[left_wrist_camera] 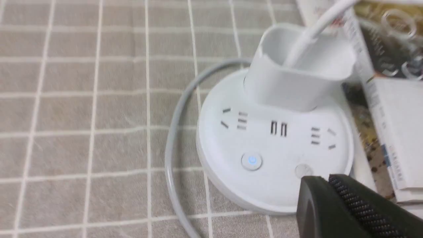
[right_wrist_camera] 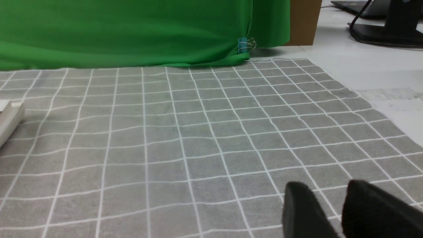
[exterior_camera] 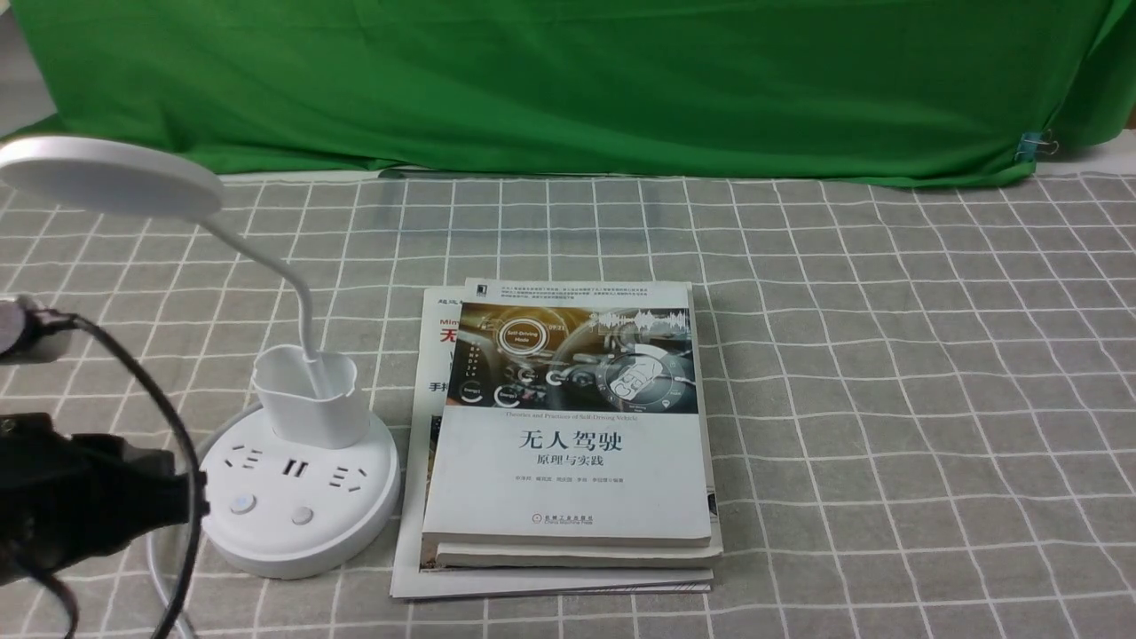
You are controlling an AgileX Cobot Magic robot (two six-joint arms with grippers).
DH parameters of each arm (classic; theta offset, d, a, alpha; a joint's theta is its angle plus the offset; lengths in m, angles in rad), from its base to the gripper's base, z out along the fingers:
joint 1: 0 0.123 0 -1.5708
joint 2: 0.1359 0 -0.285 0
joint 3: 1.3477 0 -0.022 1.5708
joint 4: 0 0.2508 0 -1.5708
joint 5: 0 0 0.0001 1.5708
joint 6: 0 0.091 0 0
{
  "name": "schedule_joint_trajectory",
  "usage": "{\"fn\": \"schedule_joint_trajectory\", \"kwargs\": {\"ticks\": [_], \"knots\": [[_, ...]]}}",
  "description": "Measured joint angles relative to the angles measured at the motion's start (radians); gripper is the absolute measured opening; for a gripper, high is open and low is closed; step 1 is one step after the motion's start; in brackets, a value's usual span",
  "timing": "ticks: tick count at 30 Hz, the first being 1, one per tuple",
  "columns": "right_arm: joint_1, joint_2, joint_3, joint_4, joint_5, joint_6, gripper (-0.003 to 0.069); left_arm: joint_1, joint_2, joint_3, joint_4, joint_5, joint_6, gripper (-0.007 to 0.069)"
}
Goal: Turn on the desk lamp on the grey coffee tablecloth with your hand.
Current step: 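Press the power button on the lamp base to turn the lamp on with the left gripper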
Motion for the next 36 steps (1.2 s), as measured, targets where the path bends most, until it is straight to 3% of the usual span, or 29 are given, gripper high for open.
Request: {"fn": "schedule_joint_trajectory", "kwargs": {"ticks": [11, 36], "knots": [[0.000, 0.000, 0.000, 0.000, 0.000, 0.000, 0.0245, 0.000, 0.385, -0.114, 0.000, 0.001, -0.018, 0.0019], [0.000, 0.000, 0.000, 0.000, 0.000, 0.000, 0.0245, 0.000, 0.567, -0.141, 0.031, -0.151, -0.018, 0.0019]]}}
